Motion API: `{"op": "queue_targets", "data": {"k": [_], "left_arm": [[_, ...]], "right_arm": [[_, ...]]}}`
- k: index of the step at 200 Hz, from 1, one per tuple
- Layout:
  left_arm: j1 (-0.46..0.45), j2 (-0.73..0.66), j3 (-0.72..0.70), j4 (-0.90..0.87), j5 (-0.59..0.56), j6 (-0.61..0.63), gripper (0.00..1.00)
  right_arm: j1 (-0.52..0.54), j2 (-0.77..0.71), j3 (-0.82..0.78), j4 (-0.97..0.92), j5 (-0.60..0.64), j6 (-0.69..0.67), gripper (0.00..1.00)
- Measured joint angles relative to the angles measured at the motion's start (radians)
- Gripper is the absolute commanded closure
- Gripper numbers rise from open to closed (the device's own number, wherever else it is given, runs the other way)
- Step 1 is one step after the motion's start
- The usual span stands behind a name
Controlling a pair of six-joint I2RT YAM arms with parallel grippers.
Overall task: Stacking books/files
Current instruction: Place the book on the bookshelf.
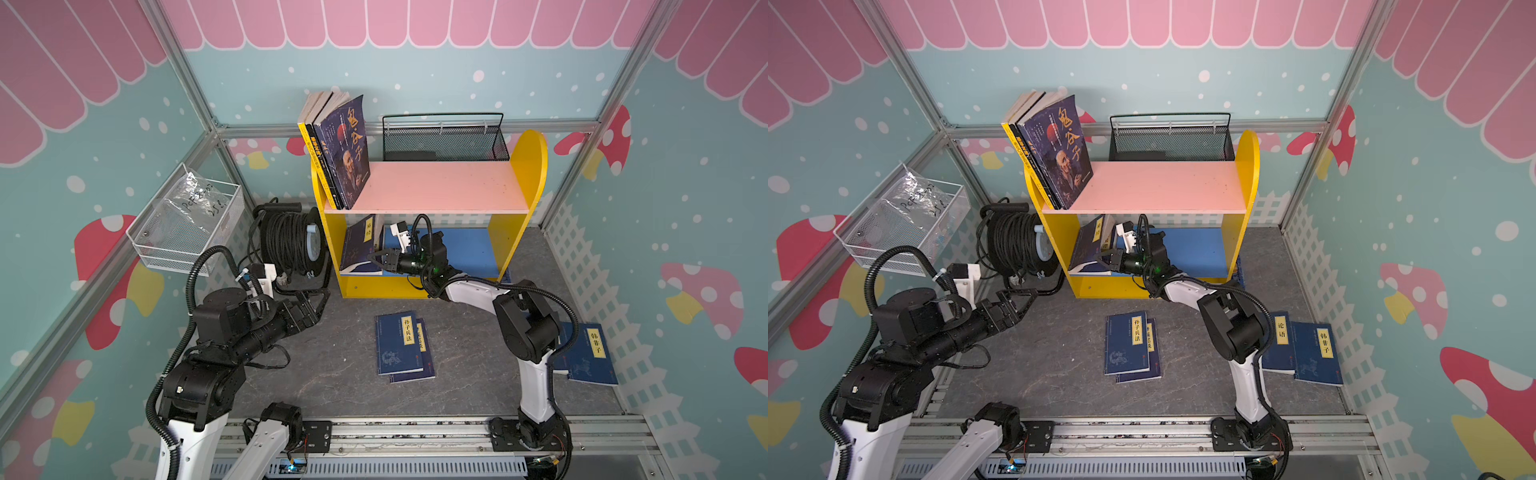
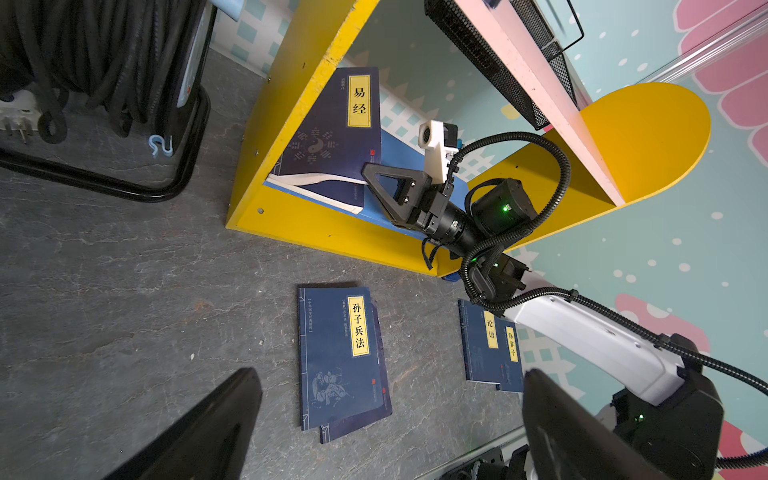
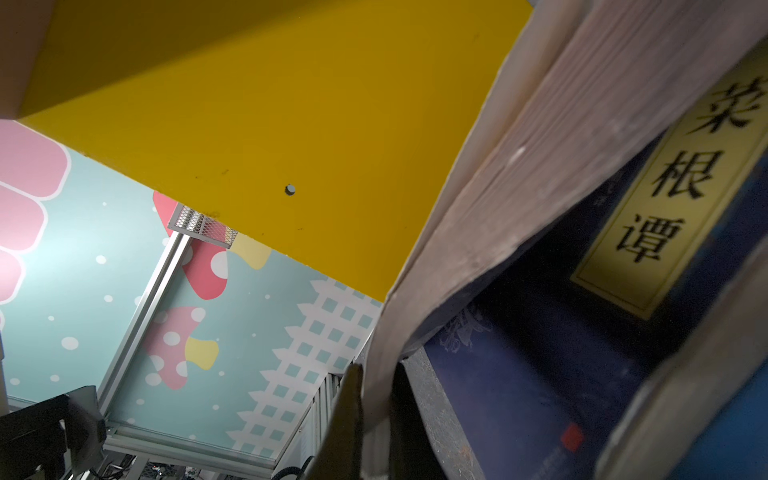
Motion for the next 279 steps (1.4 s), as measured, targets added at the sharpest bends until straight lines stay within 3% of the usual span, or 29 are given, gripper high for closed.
{"op": "queue_targets", "data": {"k": [34, 71, 184, 279], "left_arm": [[0.000, -0.006, -0.005, 0.001, 0.000, -0.006, 0.01], [0.000, -0.016, -0.017, 0.008, 0.005, -0.021, 0.01], [0.000, -0.017, -0.036, 0.055, 0.037, -0.031, 0.01], [0.000, -0.008, -0.060, 0.092, 0.063, -0.049, 0.01]], "right_arm": [[-0.003, 0.000, -0.008, 0.001, -0.003, 0.006, 0.84], [0.008, 0.000, -0.027, -0.059, -0.009, -0.001, 0.60], [0.020, -0.039, -0.045, -0.159, 0.008, -0.035, 0.38], [0.021, -0.188, -0.161, -0.262, 0.092, -0.019, 0.23]]}}
